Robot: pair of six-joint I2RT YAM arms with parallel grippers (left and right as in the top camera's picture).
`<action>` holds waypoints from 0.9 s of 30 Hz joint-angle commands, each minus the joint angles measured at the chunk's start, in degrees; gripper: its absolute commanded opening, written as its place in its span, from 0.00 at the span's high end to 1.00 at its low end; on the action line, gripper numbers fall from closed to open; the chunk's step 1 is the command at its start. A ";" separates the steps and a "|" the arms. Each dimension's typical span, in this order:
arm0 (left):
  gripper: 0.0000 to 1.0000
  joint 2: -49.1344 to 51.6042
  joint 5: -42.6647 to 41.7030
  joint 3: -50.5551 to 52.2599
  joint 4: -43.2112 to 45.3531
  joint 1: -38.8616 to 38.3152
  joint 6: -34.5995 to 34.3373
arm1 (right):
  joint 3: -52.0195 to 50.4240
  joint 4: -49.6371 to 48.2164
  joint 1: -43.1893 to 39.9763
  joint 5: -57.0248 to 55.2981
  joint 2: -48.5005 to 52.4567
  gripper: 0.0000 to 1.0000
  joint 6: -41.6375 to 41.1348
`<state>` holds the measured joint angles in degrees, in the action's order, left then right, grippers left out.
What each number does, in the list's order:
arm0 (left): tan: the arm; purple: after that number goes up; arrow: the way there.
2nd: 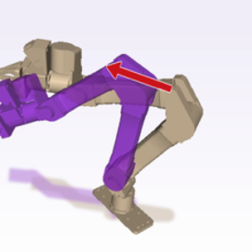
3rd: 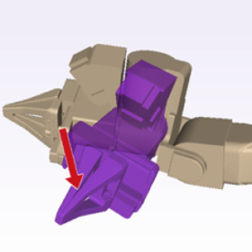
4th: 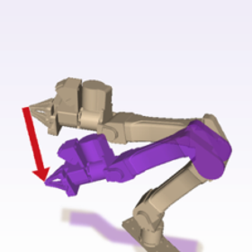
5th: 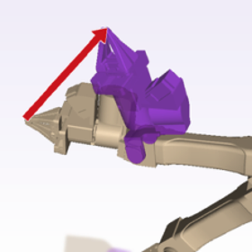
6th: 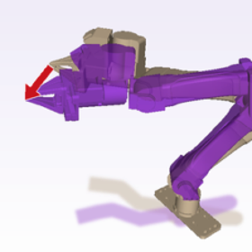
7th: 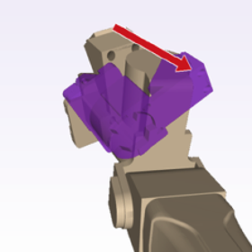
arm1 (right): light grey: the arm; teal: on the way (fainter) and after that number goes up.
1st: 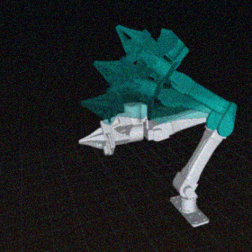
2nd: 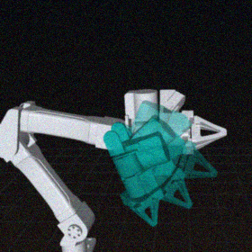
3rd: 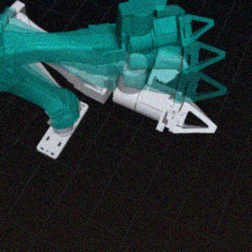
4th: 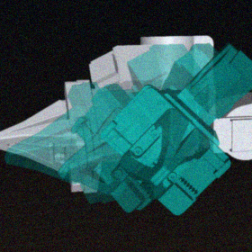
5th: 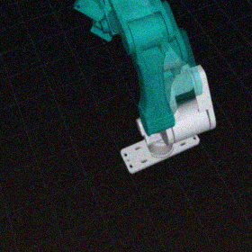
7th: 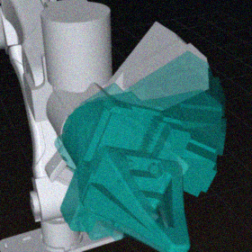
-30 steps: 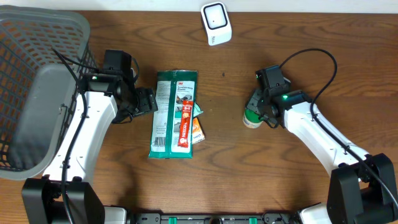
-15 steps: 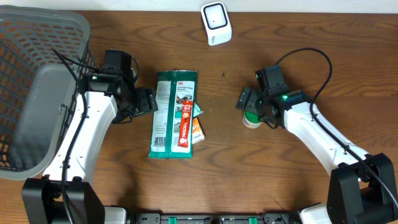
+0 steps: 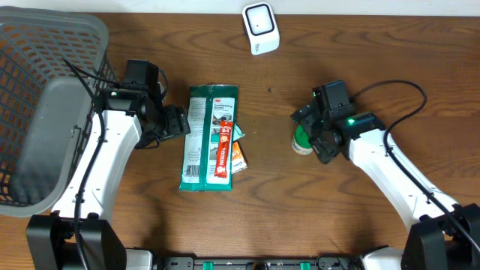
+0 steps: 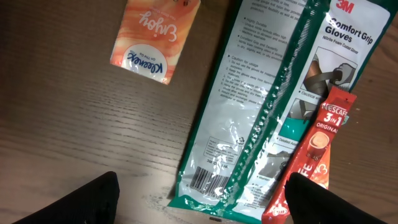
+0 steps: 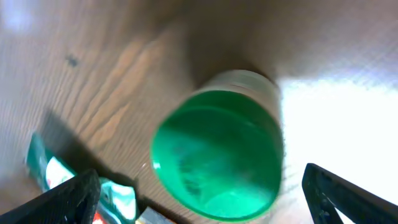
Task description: Scan the item barcode
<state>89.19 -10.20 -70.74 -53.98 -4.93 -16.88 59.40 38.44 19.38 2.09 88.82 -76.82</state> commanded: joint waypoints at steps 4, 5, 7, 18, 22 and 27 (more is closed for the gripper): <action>0.14 0.44 0.15 0.02 -0.31 -0.02 -0.13 | -0.22 0.15 2.69 -2.67 4.96 0.01 -14.69; 0.14 0.44 0.17 0.02 -0.31 -0.02 -0.13 | -0.22 0.13 2.71 -2.80 5.09 0.01 -14.69; 0.14 0.44 0.17 0.02 -0.31 -0.02 -0.13 | -0.22 0.20 2.71 -3.80 5.09 0.04 -14.64; 0.14 0.44 0.15 0.02 -0.31 -0.02 -0.13 | -0.22 1.25 2.97 -6.80 5.09 0.25 -12.46; 0.14 0.44 0.15 0.02 -0.31 -0.02 -0.13 | -0.22 0.98 2.97 -7.98 5.09 0.28 -3.21; 0.14 0.44 0.15 0.02 -0.31 -0.02 -0.13 | -0.22 0.98 3.02 -9.14 5.09 0.32 2.23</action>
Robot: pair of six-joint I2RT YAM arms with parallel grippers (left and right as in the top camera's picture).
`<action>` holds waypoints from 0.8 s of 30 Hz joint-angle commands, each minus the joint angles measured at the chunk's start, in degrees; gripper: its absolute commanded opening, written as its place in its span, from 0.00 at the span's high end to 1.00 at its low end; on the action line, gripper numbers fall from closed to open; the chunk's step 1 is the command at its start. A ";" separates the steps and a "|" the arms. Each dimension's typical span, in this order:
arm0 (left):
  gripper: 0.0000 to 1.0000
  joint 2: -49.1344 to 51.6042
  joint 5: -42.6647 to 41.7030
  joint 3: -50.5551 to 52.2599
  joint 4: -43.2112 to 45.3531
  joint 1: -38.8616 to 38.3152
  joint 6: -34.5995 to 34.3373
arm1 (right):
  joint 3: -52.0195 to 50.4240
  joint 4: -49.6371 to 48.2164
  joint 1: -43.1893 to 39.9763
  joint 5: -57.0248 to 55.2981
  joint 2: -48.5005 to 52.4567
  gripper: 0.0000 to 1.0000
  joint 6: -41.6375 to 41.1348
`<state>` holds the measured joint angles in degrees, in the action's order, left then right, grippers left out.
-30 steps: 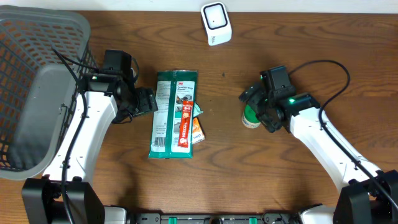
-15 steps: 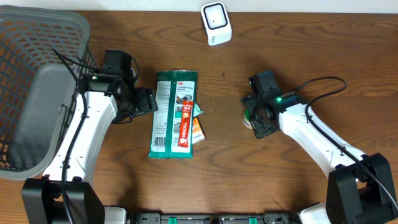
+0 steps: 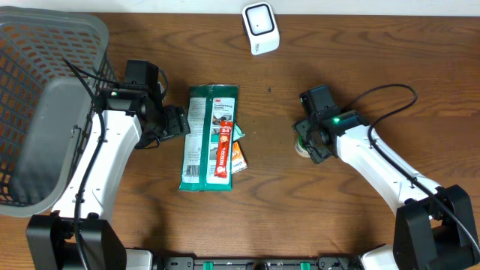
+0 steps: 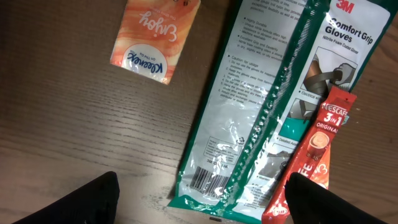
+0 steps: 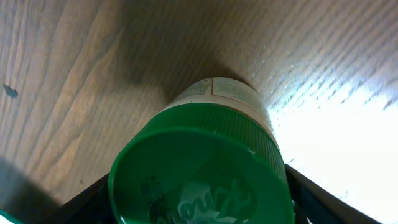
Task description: Scan the item barcode
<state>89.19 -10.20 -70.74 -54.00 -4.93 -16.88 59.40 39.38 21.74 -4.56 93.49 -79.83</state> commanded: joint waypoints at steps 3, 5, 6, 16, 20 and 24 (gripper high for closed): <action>0.14 0.44 0.17 0.02 -0.28 -0.02 -0.13 | -0.22 -0.63 0.66 -2.54 0.42 0.32 8.26; 0.14 0.44 0.17 0.02 -0.28 -0.02 -0.13 | -0.22 -2.03 0.66 -2.51 0.42 0.32 13.07; 0.14 0.44 0.15 0.02 -0.28 -0.02 -0.13 | -0.22 -3.04 0.66 -2.49 0.42 0.35 17.42; 0.14 0.44 0.15 0.02 -0.28 -0.02 -0.13 | -0.22 -8.13 0.59 -2.93 0.42 0.46 47.58; 0.14 0.44 0.17 0.02 -0.28 -0.02 -0.13 | -0.22 -8.50 0.61 -2.91 0.42 0.48 64.04; 0.14 0.44 0.17 0.02 -0.28 -0.02 -0.13 | -0.22 -5.68 0.61 -2.91 0.42 0.37 81.61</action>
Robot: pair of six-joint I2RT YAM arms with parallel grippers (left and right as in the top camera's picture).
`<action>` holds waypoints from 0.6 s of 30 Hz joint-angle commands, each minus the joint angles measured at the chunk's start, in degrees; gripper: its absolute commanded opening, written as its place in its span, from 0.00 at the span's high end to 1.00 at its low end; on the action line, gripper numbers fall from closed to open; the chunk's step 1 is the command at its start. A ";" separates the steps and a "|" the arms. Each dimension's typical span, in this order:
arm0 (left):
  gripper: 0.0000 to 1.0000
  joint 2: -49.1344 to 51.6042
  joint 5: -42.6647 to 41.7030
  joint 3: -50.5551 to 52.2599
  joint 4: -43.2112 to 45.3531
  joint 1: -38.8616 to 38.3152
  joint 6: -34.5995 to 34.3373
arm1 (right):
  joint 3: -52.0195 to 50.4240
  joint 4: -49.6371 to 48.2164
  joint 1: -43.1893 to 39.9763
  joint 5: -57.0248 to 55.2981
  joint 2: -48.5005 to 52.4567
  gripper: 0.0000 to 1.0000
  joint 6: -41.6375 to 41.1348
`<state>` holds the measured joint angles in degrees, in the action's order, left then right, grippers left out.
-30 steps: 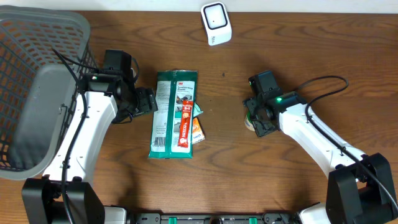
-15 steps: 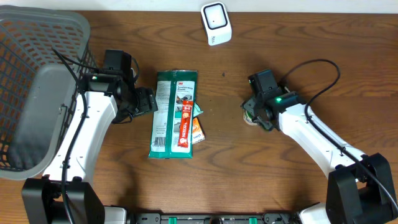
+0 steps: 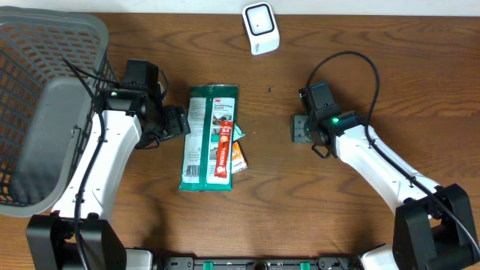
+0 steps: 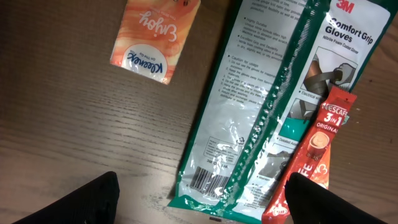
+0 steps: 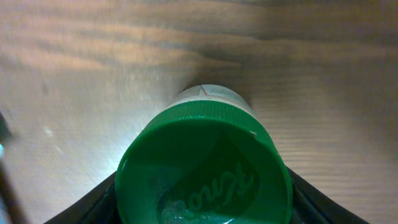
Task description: Scan the item barcode
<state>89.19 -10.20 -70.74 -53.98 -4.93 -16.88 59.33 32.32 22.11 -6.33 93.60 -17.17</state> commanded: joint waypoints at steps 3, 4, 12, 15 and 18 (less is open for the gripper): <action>0.14 0.44 0.15 0.02 -0.31 -0.02 -0.13 | -0.15 4.90 0.24 -1.18 0.31 0.32 33.05; 0.14 0.44 0.17 0.02 -0.31 -0.02 -0.13 | -0.15 5.40 0.24 -1.40 0.31 0.32 36.11; 0.14 0.44 0.15 0.02 -0.31 -0.02 -0.13 | 1.27 4.92 0.61 -13.53 0.07 0.07 41.62; 0.14 0.44 0.15 0.02 -0.31 -0.02 -0.13 | 4.81 5.79 2.19 -9.81 -1.33 0.01 37.18; 0.14 0.44 0.15 0.02 -0.31 -0.02 -0.13 | 10.58 8.09 3.50 -3.52 -3.45 0.01 27.15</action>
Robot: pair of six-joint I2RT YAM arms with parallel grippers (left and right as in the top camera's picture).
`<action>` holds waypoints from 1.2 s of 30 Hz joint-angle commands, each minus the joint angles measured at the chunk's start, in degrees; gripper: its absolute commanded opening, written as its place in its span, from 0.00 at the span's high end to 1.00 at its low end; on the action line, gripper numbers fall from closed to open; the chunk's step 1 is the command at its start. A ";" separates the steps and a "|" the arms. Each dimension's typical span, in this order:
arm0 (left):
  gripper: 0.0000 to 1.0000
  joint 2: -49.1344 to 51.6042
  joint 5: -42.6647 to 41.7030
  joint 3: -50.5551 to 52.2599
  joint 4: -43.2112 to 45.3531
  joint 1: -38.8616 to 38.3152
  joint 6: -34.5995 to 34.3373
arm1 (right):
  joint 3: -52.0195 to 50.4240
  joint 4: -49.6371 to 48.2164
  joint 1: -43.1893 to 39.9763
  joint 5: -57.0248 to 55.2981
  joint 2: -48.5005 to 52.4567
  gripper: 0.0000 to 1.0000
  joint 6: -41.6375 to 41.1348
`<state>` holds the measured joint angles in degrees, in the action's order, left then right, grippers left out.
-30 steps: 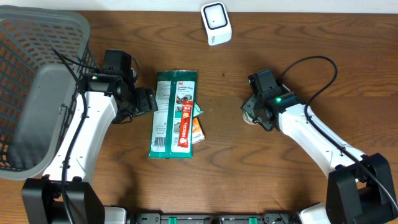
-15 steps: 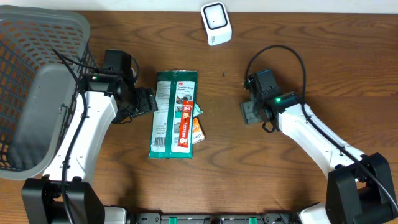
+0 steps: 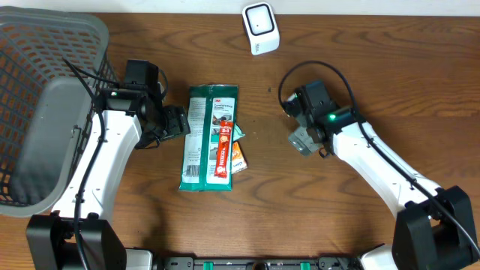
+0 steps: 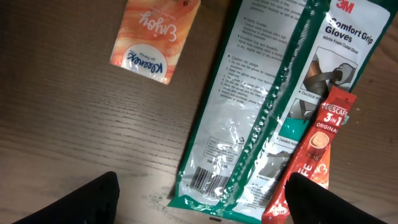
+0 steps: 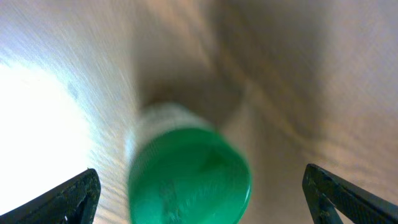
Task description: Scan the item barcode
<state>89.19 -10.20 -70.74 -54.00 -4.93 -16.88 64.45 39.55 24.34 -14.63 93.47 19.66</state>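
A bottle with a green cap (image 5: pixel 189 175) lies blurred between the wide-apart fingers of my right gripper (image 5: pixel 202 191), with a gap on each side. From overhead its pale body (image 3: pixel 302 140) shows tilted just below the right gripper (image 3: pixel 298 127). The white scanner (image 3: pixel 259 28) stands at the table's far edge. My left gripper (image 4: pixel 199 199) hangs open over the end of a green 3M gloves pack (image 4: pixel 261 106), whose barcode (image 4: pixel 207 180) faces up. Overhead, the left gripper (image 3: pixel 176 120) sits beside that pack (image 3: pixel 206 139).
A red Nescafe sachet (image 3: pixel 223 154) lies on the gloves pack, and an orange tissue pack (image 3: pixel 238 156) pokes out beside it. A grey mesh basket (image 3: pixel 45 45) fills the left side. The right arm's cable (image 3: pixel 330 71) loops above the wrist.
The right gripper's fingers were tight against the green cap and now stand wide apart. The bottle looks smaller, blurred and tilted. The right wrist has turned. The left arm is unchanged.
The right gripper was open above the upright bottle. Then its fingers were against the cap, and the wrist had turned with the bottle in them. Now the fingers are spread and the bottle lies tilted on the table. The left arm stayed over the gloves pack throughout.
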 commanded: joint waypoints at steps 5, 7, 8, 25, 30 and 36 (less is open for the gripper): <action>0.14 0.44 0.15 0.02 -0.28 -0.02 -0.13 | 8.04 3.17 -1.40 5.64 -5.51 0.01 -50.56; 0.14 0.44 0.17 0.02 -0.28 -0.02 -0.13 | 7.87 6.16 -2.75 8.48 -5.46 0.01 -57.35; 0.14 0.44 0.17 0.02 -0.28 -0.02 -0.13 | 7.48 7.26 -3.32 9.81 -5.44 0.01 -57.33; 0.14 0.44 0.15 0.02 -0.28 -0.02 -0.13 | -11.78 -7.43 -3.67 2.89 -5.38 0.01 -85.66; 0.14 0.44 0.15 0.02 -0.28 -0.02 -0.13 | -14.47 -10.45 -3.58 2.84 -5.38 0.19 -85.02; 0.14 0.44 0.17 0.02 -0.28 -0.02 -0.13 | -13.64 -11.74 -3.78 2.84 -5.51 0.34 -68.26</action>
<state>89.19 -10.20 -70.74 -53.98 -4.93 -16.88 50.81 27.90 20.80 -10.39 88.09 -59.92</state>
